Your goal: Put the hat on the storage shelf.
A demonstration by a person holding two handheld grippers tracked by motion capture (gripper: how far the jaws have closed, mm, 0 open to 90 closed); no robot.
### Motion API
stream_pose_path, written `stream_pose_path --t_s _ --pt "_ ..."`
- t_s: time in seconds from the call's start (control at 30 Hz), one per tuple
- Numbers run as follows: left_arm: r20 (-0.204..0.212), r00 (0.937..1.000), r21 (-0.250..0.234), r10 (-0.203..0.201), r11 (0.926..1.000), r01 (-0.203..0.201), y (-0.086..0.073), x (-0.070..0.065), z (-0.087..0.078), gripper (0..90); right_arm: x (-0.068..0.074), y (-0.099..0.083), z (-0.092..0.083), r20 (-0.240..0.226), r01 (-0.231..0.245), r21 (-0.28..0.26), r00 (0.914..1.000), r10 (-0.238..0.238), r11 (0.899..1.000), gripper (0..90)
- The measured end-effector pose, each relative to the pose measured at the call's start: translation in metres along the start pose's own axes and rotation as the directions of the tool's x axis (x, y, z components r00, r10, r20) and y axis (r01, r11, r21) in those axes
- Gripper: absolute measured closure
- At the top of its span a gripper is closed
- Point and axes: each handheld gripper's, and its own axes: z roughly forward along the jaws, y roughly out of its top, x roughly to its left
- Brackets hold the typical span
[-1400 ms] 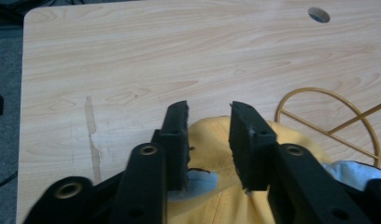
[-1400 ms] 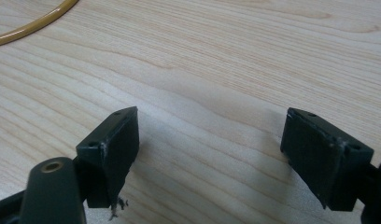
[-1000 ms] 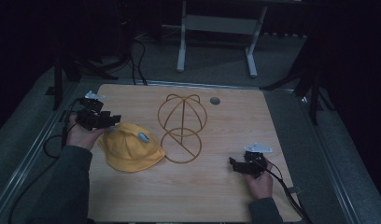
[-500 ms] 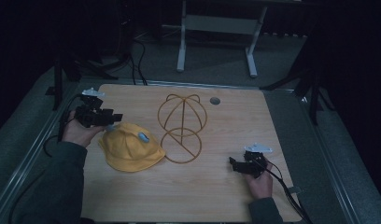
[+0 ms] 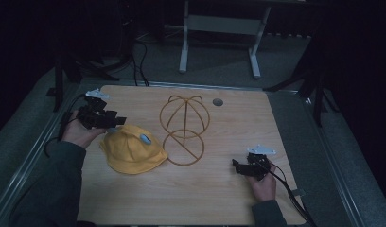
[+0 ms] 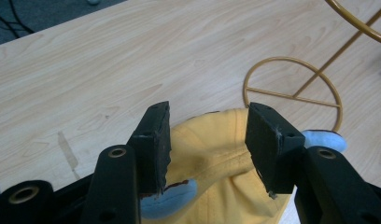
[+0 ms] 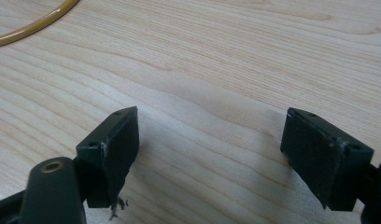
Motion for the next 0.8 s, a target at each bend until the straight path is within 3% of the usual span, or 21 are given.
stream_pose_path --t_s 0.27,0.43,0.63,0.8 --pt "0.005 0.9983 0.013 0.059 0.9982 -0.059 0.002 -0.006 0.001 49.5 0.000 0.000 0.000 0.000 0.000 0.000 1.0000 0.000 1.000 19.4" --pt "0.011 0.9880 0.037 0.154 0.9873 -0.155 0.006 -0.016 0.002 49.3 0.000 0.000 0.000 0.000 0.000 0.000 1.0000 0.000 1.000 19.4" --pt "0.000 0.9722 0.072 0.234 0.9697 -0.233 0.008 -0.024 0.006 48.7 0.000 0.000 0.000 0.000 0.001 -0.001 1.0000 -0.001 1.000 19.4" --pt "0.006 0.9692 0.087 0.246 0.9654 -0.246 0.010 -0.025 0.010 48.7 0.000 0.000 0.000 0.000 0.000 -0.001 1.0000 0.000 1.000 19.4"
